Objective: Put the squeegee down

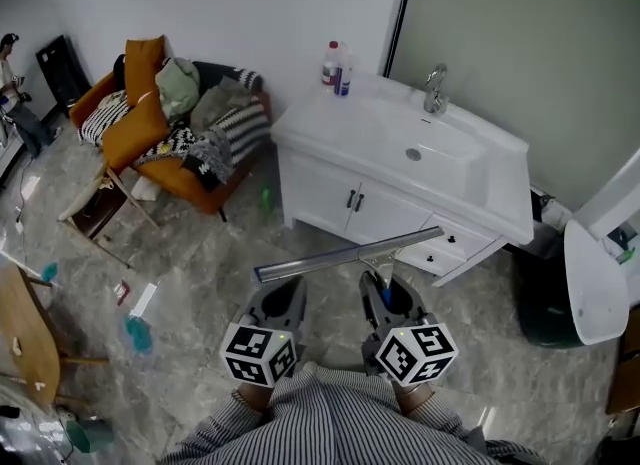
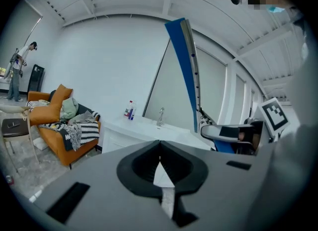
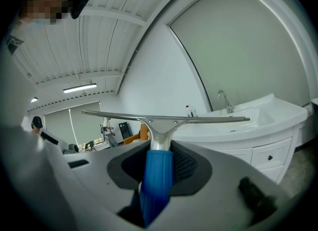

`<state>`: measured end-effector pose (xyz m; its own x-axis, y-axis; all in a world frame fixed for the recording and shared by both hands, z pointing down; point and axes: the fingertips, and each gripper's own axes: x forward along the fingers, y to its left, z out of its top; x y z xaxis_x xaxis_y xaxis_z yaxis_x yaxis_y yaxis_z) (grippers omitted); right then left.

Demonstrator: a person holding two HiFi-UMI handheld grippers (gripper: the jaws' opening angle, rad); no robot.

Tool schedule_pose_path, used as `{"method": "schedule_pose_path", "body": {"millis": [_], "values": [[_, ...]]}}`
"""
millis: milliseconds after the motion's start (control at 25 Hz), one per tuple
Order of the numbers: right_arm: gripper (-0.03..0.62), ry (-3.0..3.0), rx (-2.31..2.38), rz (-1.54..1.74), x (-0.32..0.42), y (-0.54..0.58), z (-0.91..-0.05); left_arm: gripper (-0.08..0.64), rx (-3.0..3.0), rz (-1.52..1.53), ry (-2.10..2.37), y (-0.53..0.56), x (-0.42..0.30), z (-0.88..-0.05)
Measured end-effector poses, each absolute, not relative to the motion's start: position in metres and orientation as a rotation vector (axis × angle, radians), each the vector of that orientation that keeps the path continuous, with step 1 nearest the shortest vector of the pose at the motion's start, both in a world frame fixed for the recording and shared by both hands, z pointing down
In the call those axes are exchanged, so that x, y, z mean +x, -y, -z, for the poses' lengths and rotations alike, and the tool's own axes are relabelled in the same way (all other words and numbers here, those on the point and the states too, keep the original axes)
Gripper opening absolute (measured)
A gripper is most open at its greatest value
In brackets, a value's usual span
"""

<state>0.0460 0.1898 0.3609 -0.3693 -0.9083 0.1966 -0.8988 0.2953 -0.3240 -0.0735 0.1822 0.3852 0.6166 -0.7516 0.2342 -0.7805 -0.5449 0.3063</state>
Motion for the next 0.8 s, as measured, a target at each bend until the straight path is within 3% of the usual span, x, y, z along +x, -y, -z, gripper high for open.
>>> {"method": "schedule_pose_path", "body": {"millis": [800], "values": [[0.103,-2.563,-1.707,0.628,0.068,-0.014,-0.375,0.012,2.454,-0.115,1.272,-0.010,-0.051,-0.389]]}}
